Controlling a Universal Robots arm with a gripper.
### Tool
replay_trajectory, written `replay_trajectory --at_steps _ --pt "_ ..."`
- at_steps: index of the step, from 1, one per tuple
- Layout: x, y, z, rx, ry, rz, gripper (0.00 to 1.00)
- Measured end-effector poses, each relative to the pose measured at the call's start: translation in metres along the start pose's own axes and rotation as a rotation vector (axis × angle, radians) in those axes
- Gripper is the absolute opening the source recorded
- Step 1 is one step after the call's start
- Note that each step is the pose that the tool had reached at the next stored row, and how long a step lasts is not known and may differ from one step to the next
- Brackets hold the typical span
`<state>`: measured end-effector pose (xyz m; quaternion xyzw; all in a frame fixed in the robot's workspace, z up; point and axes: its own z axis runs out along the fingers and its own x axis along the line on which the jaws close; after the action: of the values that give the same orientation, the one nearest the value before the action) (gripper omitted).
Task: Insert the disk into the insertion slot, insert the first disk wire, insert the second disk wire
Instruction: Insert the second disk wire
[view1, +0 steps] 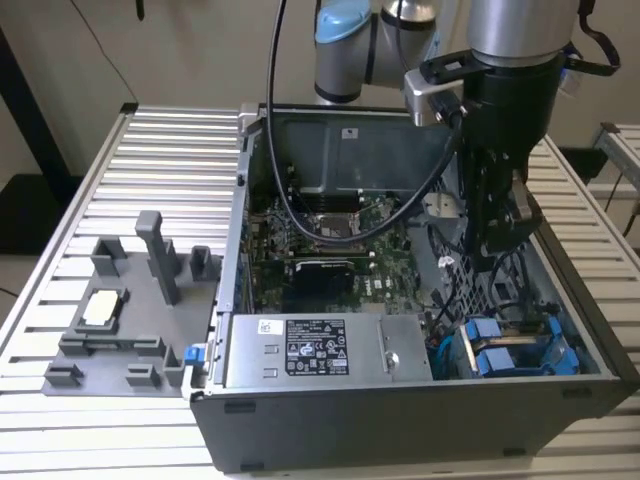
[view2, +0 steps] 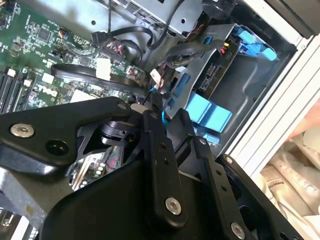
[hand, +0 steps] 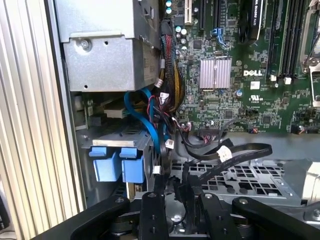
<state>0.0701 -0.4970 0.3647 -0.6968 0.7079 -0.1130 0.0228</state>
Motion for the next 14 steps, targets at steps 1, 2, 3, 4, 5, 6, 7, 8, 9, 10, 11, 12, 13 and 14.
replay_trajectory --at_steps 1,2,3,4,5,6,7,8,9,10,11,12,13,14 --pt "0.0 0.0 0.0 0.0002 0.0013 0.0 0.33" --pt "0.0 0.0001 0.0 0.0005 0.0026 0.0 0.33" --pt "-0.0001 0.0001 0.0002 0.0015 0.0033 0.0 0.31" --pt "-0.0001 0.0003 0.0004 0.0039 0.004 0.0 0.24" --pt "-0.0001 0.0003 0.0007 0.0084 0.0056 0.0 0.24" --pt "-0.0002 0.0004 0.0013 0.013 0.0077 0.0 0.24" --pt "-0.0003 0.0005 0.0019 0.0172 0.0095 0.001 0.17" --pt "-0.0003 0.0006 0.0025 0.0207 0.0116 0.001 0.17" --pt "-0.0004 0.0008 0.0033 0.0242 0.0142 0.001 0.17" --pt "-0.0005 0.0008 0.0038 0.0265 0.0164 0.0 0.16" --pt "-0.0006 0.0008 0.0042 0.0276 0.0175 0.0 0.16" --pt "-0.0006 0.0008 0.0043 0.0277 0.0177 0.0 0.16" --pt "-0.0005 0.0009 0.0043 0.0277 0.0177 0.0 0.16" --pt "-0.0003 0.0009 0.0044 0.0277 0.0176 0.0 0.16"
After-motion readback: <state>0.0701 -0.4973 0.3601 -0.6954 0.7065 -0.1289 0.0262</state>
